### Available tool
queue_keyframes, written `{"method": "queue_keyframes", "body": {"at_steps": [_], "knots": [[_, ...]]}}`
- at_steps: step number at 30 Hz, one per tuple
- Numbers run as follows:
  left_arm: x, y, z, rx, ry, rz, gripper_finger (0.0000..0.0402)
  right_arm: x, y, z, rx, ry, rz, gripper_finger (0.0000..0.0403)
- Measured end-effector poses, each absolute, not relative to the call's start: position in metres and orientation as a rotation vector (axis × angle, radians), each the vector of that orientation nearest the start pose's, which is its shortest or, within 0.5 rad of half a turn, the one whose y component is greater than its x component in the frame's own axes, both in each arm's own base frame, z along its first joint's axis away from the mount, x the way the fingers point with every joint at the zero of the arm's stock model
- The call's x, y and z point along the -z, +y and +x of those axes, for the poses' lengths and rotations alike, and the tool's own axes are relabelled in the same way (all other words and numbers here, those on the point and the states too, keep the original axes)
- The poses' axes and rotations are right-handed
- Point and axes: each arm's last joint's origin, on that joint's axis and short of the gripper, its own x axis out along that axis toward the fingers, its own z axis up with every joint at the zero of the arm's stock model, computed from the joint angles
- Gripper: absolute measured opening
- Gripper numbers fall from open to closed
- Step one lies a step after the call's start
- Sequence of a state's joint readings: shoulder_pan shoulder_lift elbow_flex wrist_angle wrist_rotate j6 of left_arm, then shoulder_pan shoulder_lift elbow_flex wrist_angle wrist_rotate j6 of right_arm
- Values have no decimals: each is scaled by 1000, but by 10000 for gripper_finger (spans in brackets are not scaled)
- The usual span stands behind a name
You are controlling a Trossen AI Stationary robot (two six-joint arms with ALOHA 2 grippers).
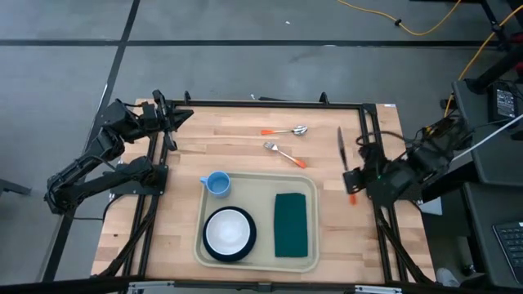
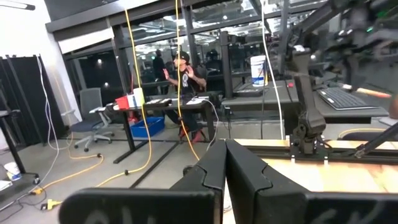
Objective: Set up tray
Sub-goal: Put the orange knife on top of the green napkin on the gray tray
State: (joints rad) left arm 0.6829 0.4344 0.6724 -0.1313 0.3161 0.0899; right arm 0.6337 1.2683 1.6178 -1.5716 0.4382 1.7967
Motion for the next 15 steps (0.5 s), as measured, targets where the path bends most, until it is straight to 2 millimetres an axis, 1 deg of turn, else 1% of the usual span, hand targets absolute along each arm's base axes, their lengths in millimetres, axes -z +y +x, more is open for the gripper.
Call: {"method": "queue_keyframes", "body": {"at_steps": [3, 4, 6, 9, 12, 15], "knots": [[-341, 56, 83, -378, -80, 127, 4, -389, 89, 137, 737, 940, 1009, 41], [-341, 56, 83, -380, -81, 121, 4, -382, 87, 133, 742, 977, 1007, 41], [-341, 56, 83, -381, -82, 115, 4, -370, 87, 132, 728, 980, 1022, 41], [-341, 56, 82, -388, -87, 92, 4, -352, 90, 137, 677, 956, 1029, 41], [-341, 57, 82, -419, -88, 87, 4, -327, 98, 147, 649, 960, 1033, 41], [-341, 57, 82, -435, -87, 85, 4, -304, 106, 157, 593, 937, 1090, 41]]}}
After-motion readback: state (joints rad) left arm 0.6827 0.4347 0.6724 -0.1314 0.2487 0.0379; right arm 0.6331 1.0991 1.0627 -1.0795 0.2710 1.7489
